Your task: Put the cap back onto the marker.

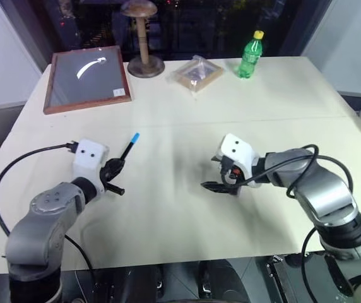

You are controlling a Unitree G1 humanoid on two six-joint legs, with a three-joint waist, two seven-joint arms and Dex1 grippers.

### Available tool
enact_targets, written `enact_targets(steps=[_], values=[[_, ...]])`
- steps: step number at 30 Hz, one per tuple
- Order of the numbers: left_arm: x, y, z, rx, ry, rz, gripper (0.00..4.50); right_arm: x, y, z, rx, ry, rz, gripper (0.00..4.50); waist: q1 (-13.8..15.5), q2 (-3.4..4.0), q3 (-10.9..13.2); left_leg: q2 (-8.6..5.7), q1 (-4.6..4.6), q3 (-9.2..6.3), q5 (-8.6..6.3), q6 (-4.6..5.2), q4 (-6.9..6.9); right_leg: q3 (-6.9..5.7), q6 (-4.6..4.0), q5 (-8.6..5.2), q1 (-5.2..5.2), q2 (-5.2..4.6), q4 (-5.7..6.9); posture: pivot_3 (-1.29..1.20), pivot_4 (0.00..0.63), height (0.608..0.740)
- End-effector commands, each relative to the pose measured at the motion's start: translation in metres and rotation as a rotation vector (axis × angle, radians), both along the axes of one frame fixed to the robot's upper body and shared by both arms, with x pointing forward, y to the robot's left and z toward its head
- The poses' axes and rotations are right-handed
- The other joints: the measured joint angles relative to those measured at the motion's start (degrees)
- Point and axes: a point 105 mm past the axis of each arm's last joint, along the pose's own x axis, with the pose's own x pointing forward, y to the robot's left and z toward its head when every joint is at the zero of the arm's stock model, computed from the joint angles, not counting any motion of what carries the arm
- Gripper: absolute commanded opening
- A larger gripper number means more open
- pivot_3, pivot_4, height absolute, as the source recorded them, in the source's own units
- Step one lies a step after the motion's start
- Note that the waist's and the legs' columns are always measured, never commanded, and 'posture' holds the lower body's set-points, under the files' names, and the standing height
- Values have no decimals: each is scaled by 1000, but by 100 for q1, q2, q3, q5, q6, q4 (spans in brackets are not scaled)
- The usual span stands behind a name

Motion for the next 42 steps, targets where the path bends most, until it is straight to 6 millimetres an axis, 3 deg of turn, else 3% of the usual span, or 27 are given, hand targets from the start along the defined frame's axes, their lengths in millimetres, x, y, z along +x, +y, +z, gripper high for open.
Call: enact_targets(steps=[1,15,16,17,23,32,42], values=[[-14,8,1,-4,16,96,0,-7,3,6,32,-24,-5,4435,0,-2,-1,0,0,-1,0,0,0,0,0,0,0,0,0,0,150,740],[-27,15,-23,-49,137,219,0,-7,3,6,44,-11,-31,4435,2,-7,-4,-2,1,-4,0,0,0,1,-3,-1,2,0,-2,0,150,740],[-27,15,-24,-50,138,218,980,-7,3,6,43,-11,-31,4500,2,-7,-4,-2,1,-4,0,0,0,1,-4,-1,2,-1,-2,0,150,740],[-28,14,-24,-51,141,214,1325,-7,3,6,44,-12,-32,4500,2,-7,-4,-2,1,-4,0,0,0,1,-4,-2,2,-2,-3,0,150,740],[-27,13,-26,-58,143,208,4398,-4,2,9,48,-18,-36,4500,1,-7,-4,-2,0,-4,-1,0,0,2,-6,-2,2,-6,-5,0,150,740],[-36,9,-14,-55,87,202,4456,-4,1,23,60,-7,48,4500,0,-7,-4,-2,-1,-4,-1,1,-1,2,-9,-3,1,-9,-8,0,150,740],[-51,21,-2,9,-8,199,4456,0,7,42,128,-9,187,4500,-4,-7,-4,-1,0,-6,-2,0,-6,4,-26,-12,-1,-18,-13,0,150,740]])
